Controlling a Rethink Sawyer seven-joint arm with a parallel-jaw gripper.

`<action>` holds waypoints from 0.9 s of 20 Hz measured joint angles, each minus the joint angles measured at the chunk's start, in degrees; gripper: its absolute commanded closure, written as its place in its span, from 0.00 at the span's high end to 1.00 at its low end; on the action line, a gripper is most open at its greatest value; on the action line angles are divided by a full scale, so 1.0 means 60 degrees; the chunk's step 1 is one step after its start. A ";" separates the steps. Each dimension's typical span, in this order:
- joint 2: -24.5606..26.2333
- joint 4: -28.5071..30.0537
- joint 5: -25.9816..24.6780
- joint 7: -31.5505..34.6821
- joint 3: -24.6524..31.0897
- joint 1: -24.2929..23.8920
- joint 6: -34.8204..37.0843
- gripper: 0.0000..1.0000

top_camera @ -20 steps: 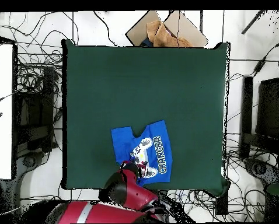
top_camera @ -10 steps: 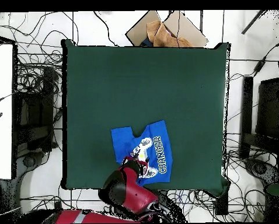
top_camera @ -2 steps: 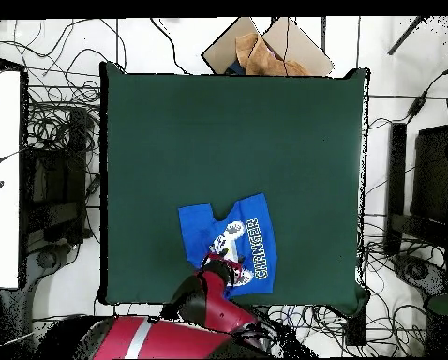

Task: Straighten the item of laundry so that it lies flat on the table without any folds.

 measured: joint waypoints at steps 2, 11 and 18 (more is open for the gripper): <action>0.0407 -0.0004 0.0003 0.0141 -0.0003 -0.0016 -0.0419 1.00; 0.1556 0.0032 -0.0099 0.0690 -0.0036 0.0022 -0.2183 1.00; 0.2235 0.0153 -0.0150 0.1166 -0.0059 0.0091 -0.3871 1.00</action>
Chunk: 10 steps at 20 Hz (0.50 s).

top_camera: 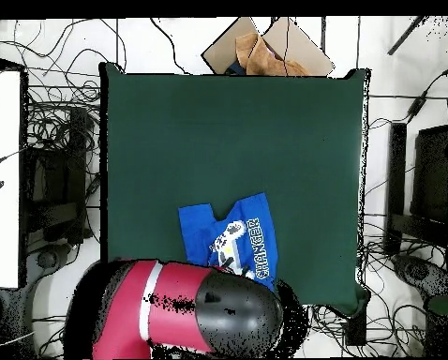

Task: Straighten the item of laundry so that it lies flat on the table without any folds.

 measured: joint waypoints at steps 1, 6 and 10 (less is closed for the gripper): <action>0.0048 0.0007 0.0000 0.0028 0.0001 0.0001 -0.0118 1.00; 0.0512 0.0032 0.0077 0.0217 -0.0025 0.0088 -0.1179 1.00; 0.0927 -0.0055 0.0116 0.0225 -0.0149 0.0093 -0.2013 1.00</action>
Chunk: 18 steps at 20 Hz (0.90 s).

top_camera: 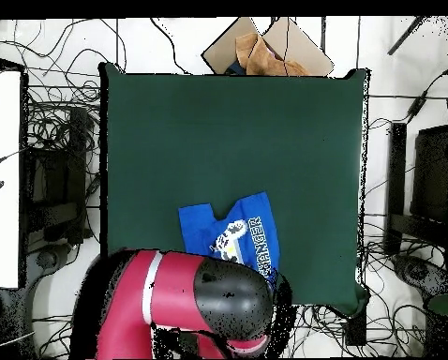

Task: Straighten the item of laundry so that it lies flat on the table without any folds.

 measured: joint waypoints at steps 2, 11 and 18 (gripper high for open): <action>0.0199 -0.0147 0.0012 0.0000 -0.0113 -0.0071 -0.0417 1.00; 0.0598 -0.0873 -0.0110 0.0002 -0.0579 -0.0815 -0.0959 1.00; 0.0759 -0.1499 -0.0257 0.0002 -0.0945 -0.1293 -0.0965 1.00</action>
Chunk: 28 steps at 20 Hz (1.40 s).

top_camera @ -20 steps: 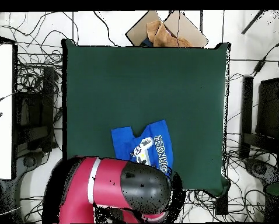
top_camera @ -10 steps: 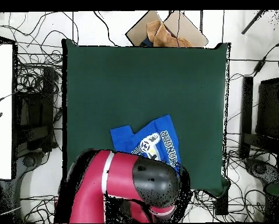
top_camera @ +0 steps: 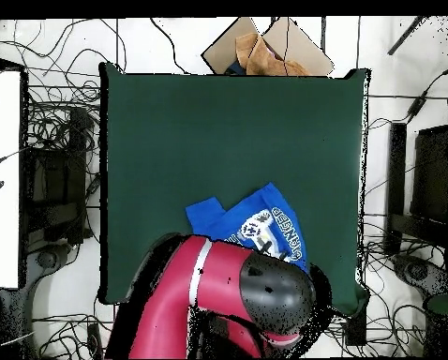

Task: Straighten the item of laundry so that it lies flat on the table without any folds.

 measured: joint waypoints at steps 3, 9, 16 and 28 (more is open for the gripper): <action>0.0019 -0.0076 -0.0002 0.0000 -0.0052 -0.0019 0.0004 1.00; 0.0133 -0.0417 -0.0018 -0.0002 -0.0285 -0.0029 0.0012 1.00; -0.0260 -0.0534 -0.0686 0.0000 -0.0328 -0.0376 0.0822 1.00; -0.4228 -0.0548 -0.2018 -0.0002 0.0577 -0.1436 1.2252 1.00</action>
